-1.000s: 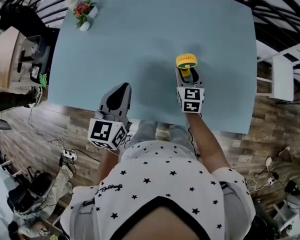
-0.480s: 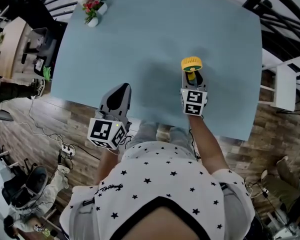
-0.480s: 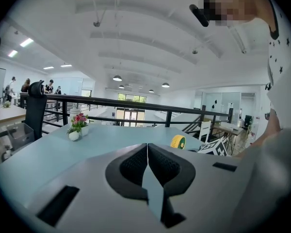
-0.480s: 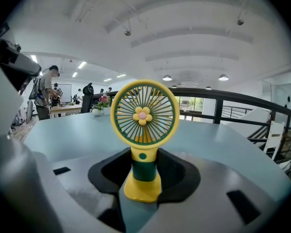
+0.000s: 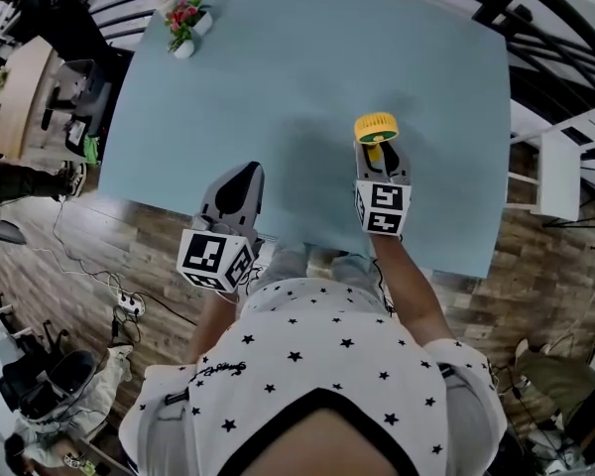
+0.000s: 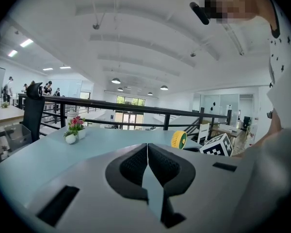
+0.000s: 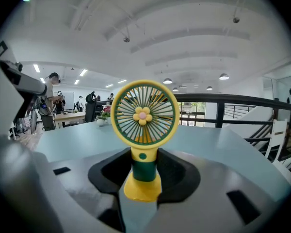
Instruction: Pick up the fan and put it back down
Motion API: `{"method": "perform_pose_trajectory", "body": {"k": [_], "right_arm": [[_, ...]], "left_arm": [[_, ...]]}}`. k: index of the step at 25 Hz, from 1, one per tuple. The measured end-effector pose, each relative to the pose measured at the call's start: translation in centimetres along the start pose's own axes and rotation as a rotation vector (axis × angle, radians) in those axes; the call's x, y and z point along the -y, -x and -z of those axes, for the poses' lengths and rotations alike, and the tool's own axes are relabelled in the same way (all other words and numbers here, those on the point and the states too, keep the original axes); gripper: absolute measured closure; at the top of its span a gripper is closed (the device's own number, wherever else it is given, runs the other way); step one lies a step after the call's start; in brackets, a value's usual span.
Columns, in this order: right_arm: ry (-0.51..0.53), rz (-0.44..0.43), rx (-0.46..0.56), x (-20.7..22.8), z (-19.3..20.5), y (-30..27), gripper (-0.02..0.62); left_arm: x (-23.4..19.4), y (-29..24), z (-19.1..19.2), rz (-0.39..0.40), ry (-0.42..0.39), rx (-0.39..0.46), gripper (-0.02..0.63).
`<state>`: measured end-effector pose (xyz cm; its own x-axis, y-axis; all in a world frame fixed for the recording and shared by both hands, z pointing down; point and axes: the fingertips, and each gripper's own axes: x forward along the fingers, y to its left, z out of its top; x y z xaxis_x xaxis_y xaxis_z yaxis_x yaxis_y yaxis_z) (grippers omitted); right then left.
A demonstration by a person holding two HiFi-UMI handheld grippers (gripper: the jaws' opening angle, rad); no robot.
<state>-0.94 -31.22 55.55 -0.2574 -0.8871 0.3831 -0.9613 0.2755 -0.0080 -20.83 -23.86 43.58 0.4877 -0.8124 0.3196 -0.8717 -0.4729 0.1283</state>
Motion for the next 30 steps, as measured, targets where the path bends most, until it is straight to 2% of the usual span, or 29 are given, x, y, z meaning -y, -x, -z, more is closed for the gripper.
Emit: {"method": "perform_pose_trajectory", "body": {"k": [11, 17, 30], "right_arm": [[0.0, -0.02, 0.046, 0.7, -4.2, 2.3, 0.437], [0.012, -0.042, 0.089, 0.4, -6.7, 3.7, 0.437], [-0.038, -0.093, 0.18, -0.1, -10.7, 7.1, 0.437]], "left_arm": [[1.2, -0.8, -1.6, 0.03, -0.016, 0.052, 0.577], [0.4, -0.4, -2.4, 0.005, -0.021, 0.082, 0.577], [1.2, 0.2, -2.4, 0.004, -0.017, 0.085, 0.577]]}}
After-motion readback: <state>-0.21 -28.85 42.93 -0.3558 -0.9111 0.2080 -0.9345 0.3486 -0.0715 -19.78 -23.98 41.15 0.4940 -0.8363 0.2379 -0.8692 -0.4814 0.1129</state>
